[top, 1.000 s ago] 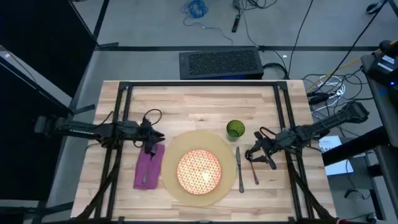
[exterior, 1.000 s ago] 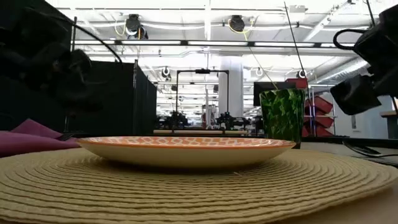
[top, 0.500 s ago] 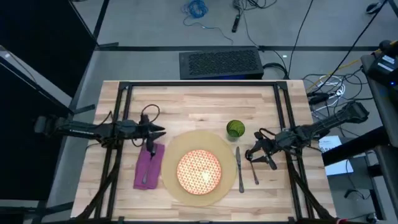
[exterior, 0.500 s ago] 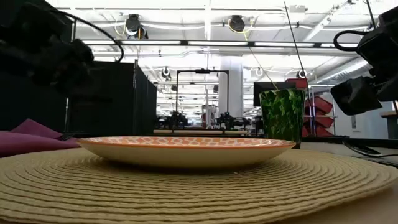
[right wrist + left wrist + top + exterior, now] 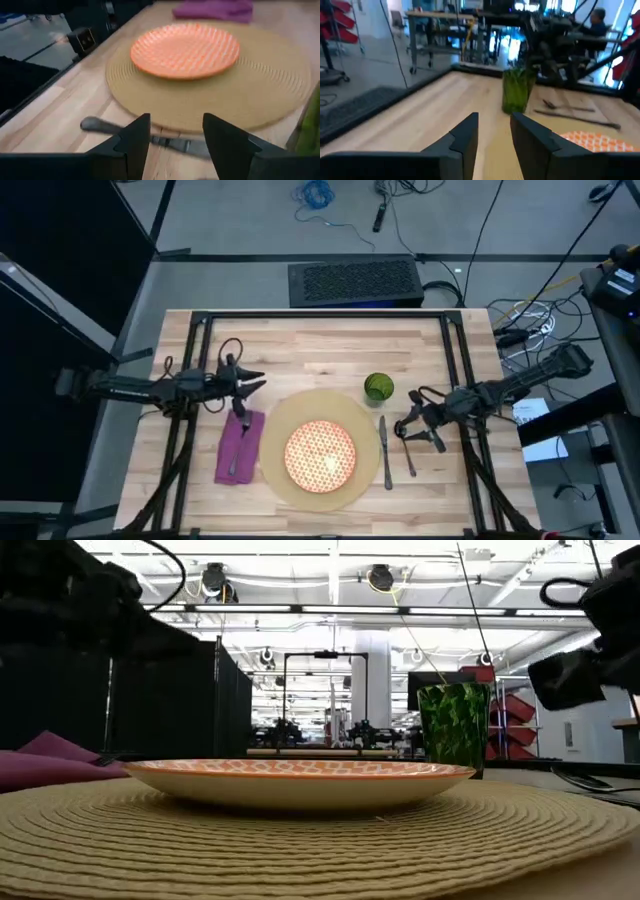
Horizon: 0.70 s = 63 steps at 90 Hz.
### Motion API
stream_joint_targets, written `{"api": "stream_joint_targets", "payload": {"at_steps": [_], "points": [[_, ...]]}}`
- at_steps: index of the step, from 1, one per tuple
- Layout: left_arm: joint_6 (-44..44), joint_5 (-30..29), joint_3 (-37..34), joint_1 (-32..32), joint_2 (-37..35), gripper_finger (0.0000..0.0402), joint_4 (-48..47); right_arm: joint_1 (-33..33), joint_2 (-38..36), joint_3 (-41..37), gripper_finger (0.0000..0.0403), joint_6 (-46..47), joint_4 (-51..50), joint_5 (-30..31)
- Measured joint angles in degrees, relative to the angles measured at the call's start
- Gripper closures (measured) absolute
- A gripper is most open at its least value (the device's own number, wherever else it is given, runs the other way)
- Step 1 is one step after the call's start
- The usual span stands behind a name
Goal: Set table place
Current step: Return to Home Position
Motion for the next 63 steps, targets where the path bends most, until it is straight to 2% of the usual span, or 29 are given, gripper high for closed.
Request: {"api": "stream_joint_targets", "payload": {"at_steps": [9, 26, 42, 63], "points": [[1.5, 1.3, 0.0, 0.0, -5.3, 0.0302, -0.1, 0.0, -2.5, 0.0, 0.0234, -1.2, -0.1, 0.1], [2.0, 1.3, 0.0, 0.0, -13.4, 0.0302, -6.3, 0.0, -8.0, 0.0, 0.0234, -3.9, 0.0, 0.2], [4.6, 1.5, 0.0, 0.0, -18.1, 0.0302, -7.0, 0.0, -13.6, 0.0, 0.0234, -6.7, 0.6, 0.2], [4.5, 1.4, 0.0, 0.0, -21.9, 0.0302, -11.9, 0.0, -18.8, 0.0, 0.0234, -7.9, -4.4, 0.2]]}}
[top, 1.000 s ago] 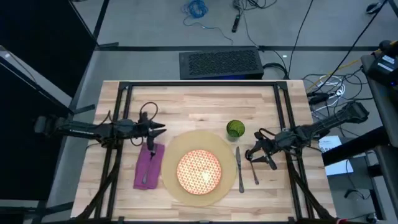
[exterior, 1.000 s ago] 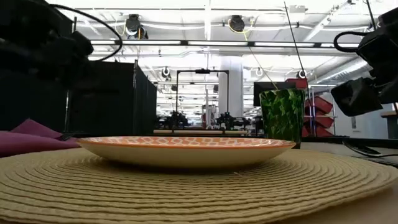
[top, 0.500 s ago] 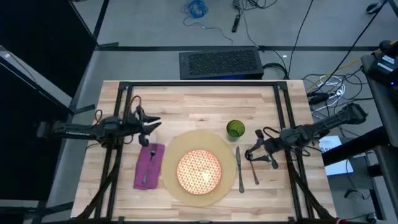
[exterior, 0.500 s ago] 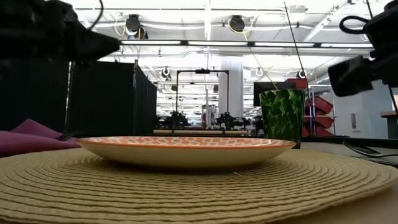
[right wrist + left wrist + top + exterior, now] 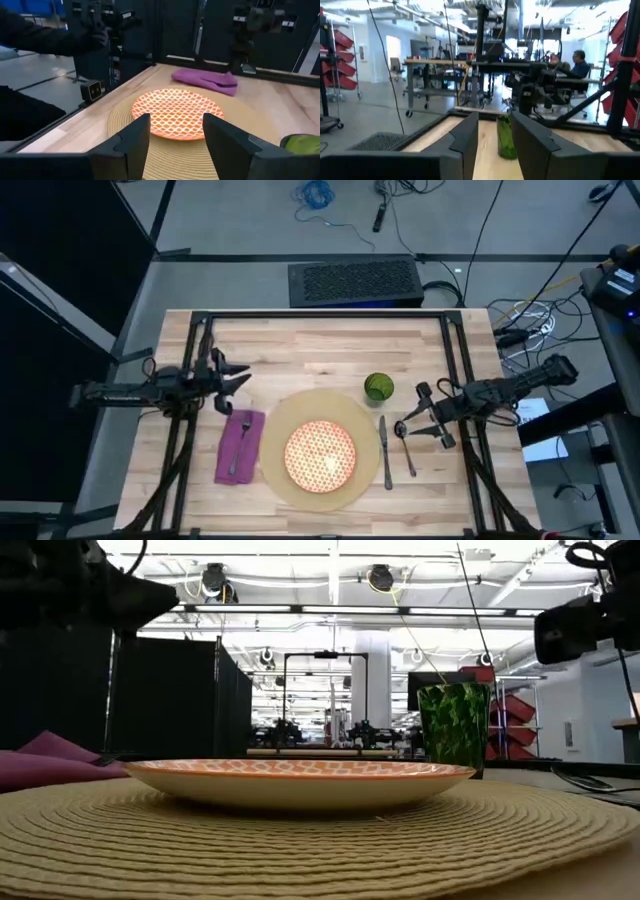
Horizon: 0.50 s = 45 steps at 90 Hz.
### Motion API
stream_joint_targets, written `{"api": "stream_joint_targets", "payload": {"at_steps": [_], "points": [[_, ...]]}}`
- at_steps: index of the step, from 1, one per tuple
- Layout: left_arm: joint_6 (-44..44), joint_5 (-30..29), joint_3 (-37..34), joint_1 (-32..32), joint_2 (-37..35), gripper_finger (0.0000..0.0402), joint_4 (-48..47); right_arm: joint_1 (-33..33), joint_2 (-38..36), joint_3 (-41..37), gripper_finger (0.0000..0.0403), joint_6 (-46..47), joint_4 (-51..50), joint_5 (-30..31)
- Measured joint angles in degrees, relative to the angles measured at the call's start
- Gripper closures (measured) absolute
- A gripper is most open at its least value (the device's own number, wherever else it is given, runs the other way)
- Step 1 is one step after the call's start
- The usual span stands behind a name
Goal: Set table place
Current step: Return to Home Position
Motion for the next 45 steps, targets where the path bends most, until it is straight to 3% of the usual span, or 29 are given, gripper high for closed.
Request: {"api": "stream_joint_targets", "payload": {"at_steps": [29, 45], "points": [[1.6, -0.8, 0.0, 0.0, -8.7, 0.0302, -4.7, 0.0, -6.0, 0.0, 0.0234, -2.0, -1.6, 0.0], [1.5, -0.5, 0.0, 0.0, -8.8, 0.0302, -4.9, 0.0, -6.7, 0.0, 0.0234, -2.0, -0.4, -0.1]]}}
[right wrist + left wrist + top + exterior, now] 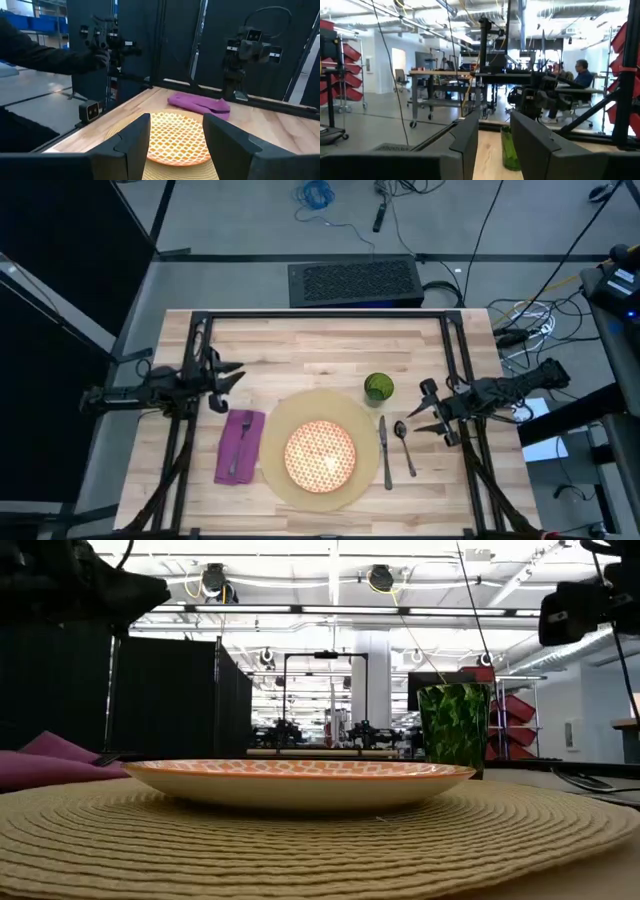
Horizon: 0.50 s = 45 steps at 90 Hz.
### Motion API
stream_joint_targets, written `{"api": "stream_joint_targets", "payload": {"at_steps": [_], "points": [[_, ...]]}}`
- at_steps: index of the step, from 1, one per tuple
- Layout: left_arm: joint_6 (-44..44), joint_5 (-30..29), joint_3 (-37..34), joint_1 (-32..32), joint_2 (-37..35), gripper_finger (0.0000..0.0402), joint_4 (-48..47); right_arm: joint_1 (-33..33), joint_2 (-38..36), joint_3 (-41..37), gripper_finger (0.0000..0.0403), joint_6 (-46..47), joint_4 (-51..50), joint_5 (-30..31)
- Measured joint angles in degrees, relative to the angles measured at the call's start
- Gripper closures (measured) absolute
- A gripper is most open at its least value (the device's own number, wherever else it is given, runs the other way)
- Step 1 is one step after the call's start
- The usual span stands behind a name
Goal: Set table place
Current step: Return to Home Position
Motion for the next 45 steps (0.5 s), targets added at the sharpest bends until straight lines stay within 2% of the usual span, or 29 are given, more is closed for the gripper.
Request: {"api": "stream_joint_targets", "payload": {"at_steps": [10, 25, 45], "points": [[-0.4, 0.1, 0.0, 0.0, 0.0, 0.0302, -0.5, 0.0, 0.0, 0.0, 0.0234, 1.6, -0.1, 0.0], [-5.9, 0.2, 0.0, 0.0, 0.0, 0.0302, -1.6, 0.0, 0.0, 0.0, 0.0234, 7.0, -0.1, 0.1], [-6.1, 0.2, 0.0, 0.0, 0.0, 0.0302, -2.4, 0.0, 0.1, 0.0, 0.0234, 8.1, -0.1, 0.1]]}}
